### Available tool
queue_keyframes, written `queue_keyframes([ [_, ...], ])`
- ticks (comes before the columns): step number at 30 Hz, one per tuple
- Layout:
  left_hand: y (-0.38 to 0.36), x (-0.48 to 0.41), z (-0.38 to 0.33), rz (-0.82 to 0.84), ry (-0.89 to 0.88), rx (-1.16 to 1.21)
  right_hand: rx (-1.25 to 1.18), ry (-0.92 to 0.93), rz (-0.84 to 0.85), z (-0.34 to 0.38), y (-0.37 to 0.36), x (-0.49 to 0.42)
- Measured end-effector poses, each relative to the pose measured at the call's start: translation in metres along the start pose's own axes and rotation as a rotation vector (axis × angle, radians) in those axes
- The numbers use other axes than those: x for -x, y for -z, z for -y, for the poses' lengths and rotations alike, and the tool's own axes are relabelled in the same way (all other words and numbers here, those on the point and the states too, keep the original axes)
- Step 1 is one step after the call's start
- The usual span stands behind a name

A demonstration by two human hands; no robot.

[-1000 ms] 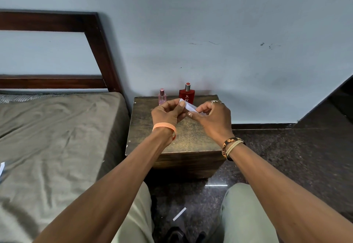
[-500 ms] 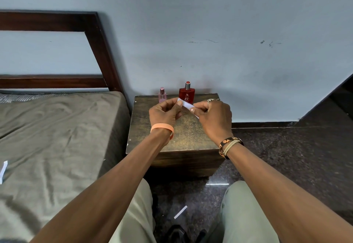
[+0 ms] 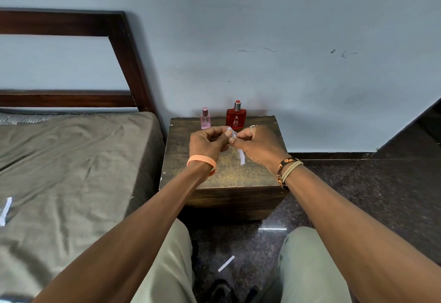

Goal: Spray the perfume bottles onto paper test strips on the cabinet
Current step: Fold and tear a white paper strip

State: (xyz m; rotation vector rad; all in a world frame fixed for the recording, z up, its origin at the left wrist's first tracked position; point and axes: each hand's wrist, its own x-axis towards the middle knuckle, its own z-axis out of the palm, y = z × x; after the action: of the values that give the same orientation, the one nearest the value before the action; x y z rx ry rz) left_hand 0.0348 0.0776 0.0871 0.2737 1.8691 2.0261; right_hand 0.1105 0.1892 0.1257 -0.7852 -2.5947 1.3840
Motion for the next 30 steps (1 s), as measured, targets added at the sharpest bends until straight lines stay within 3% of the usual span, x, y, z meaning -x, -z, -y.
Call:
queue_keyframes([
  [7, 0.011, -0.002, -0.008, 0.065, 0.132, 0.061, 0.103, 0.099, -0.011, 0.006, -0.004, -0.010],
  [14, 0.021, -0.008, -0.012, 0.107, 0.121, -0.036, 0.370, 0.142, -0.011, 0.011, -0.013, -0.025],
  [22, 0.036, -0.028, 0.001, 0.080, 0.144, -0.193, 0.390, 0.215, -0.102, 0.010, -0.044, -0.030],
  [26, 0.049, -0.041, 0.010, 0.097, 0.264, -0.179, 0.441, 0.258, -0.139, 0.003, -0.065, -0.036],
  [30, 0.068, -0.056, 0.023, -0.014, 0.453, -0.016, 0.437, 0.352, -0.127, -0.002, -0.087, -0.038],
])
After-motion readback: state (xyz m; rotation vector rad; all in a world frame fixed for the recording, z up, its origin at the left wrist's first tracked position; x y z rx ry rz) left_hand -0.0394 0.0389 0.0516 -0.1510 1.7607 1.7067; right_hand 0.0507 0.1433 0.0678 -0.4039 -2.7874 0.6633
